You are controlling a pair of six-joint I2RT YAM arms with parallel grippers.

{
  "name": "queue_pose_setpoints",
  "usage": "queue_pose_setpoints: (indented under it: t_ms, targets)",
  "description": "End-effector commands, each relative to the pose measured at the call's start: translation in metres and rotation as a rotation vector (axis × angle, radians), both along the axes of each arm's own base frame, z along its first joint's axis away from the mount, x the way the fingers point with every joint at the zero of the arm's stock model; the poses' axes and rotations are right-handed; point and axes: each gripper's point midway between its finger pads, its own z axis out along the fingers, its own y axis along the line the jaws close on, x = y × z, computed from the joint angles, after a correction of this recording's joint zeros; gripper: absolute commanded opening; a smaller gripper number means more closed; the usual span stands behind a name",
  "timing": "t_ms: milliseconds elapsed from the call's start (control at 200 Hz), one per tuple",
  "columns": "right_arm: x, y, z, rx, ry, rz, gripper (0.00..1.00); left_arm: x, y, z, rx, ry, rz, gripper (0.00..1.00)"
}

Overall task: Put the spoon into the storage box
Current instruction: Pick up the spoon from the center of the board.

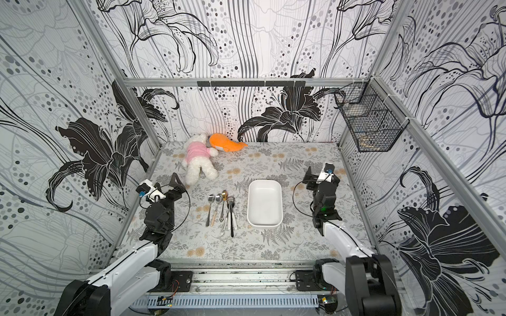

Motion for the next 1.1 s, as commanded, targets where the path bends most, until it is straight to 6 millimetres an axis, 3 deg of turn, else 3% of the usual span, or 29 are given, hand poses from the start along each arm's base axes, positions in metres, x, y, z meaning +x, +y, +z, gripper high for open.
queue_pose_setpoints:
  t_ms: [0,125,275,371,626,781,1097]
  targets:
    - [-0.031,-0.042,-0.062,0.327,0.206,-0.254,0.97,0.019,-0.032,-0.027,-0.124,0.183,-0.159,1.0]
    - [-0.033,-0.033,-0.062,0.295,0.234,-0.179,0.98,0.032,-0.068,-0.063,-0.129,0.455,-0.259,0.87]
    - [-0.019,-0.01,-0.076,0.299,0.326,-0.05,0.91,0.02,-0.103,-0.11,0.021,0.721,-0.247,0.85]
    - [-0.006,0.009,-0.084,0.292,0.388,0.027,0.86,0.016,-0.117,-0.134,0.071,0.855,-0.257,0.76]
    - [0.001,0.038,-0.092,0.195,0.467,0.079,0.86,0.009,-0.119,-0.168,0.136,1.004,-0.252,0.67]
    - [-0.001,0.038,-0.093,0.192,0.458,0.076,0.86,0.008,-0.127,-0.192,0.149,1.078,-0.29,0.55]
    - [0.0,0.039,-0.1,0.203,0.473,0.072,0.85,0.003,-0.127,-0.21,0.176,1.154,-0.293,0.4]
